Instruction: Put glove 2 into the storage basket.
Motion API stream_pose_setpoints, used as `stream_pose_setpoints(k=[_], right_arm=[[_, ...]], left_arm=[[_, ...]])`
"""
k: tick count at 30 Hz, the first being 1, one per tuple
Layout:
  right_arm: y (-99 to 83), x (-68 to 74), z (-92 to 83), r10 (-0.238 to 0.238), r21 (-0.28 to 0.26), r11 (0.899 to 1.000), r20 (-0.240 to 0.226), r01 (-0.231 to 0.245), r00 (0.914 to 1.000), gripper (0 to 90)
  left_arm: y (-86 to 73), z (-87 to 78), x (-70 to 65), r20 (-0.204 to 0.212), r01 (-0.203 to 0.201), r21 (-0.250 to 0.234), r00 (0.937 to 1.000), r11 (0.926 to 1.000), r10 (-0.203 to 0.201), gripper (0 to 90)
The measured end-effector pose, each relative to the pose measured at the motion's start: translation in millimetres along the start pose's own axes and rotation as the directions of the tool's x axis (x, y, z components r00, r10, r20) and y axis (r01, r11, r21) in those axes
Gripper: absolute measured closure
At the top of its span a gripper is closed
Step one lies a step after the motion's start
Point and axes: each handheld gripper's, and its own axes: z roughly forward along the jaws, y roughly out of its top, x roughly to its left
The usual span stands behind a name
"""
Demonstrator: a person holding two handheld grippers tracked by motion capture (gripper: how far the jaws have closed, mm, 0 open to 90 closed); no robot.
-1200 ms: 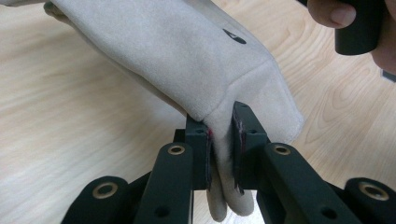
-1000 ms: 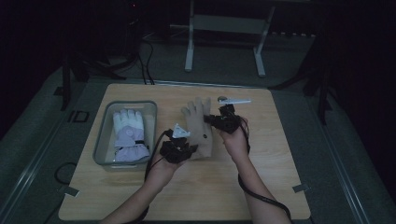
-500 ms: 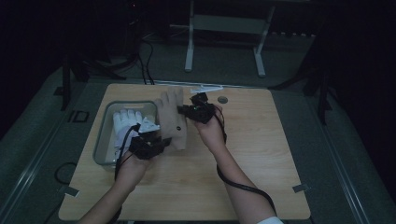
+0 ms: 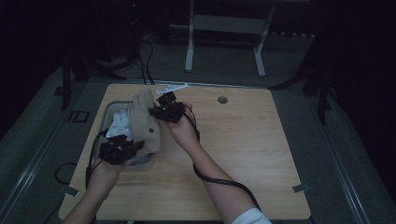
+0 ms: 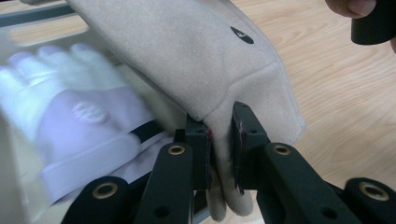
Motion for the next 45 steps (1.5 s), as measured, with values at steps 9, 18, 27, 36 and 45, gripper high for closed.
stream_pose_setpoints(k=[9, 18, 27, 36, 45], right_arm=[[5.7, 17.8, 47.6, -0.016, 0.062, 0.998, -0.047, 0.019, 0.9988, 83.9], [-4.0, 16.4, 91.2, 0.002, 0.162, 0.987, -0.023, 0.002, 0.9997, 83.4], [-10.5, 5.4, 104.7, 0.037, 0.205, 0.978, -0.037, -0.028, 0.9986, 68.9], [-4.9, -8.1, 83.9, 0.074, 0.16, 0.985, -0.083, -0.06, 0.9938, 30.1], [-5.8, -12.6, 43.3, -0.015, 0.12, 0.992, -0.149, 0.033, 0.9888, 19.5]], left_arm=[[-18.0, -7.9, 30.7, -0.038, 0.074, 0.028, 0.9966, 0.9968, -0.073, 80.1], [-37.0, 14.6, 56.3, -0.014, 0.165, 0.074, 0.9863, 0.9836, -0.164, 79.1], [-41.1, 20.0, 60.2, 0.005, 0.201, 0.087, 0.9794, 0.9758, -0.202, 58.0], [-36.7, -1.7, 55.9, -0.024, 0.144, 0.0, 0.9893, 0.9896, -0.144, 35.5], [-21.5, -15.8, 32.3, -0.008, 0.071, -0.138, 0.9973, 0.9879, -0.073, 12.6]])
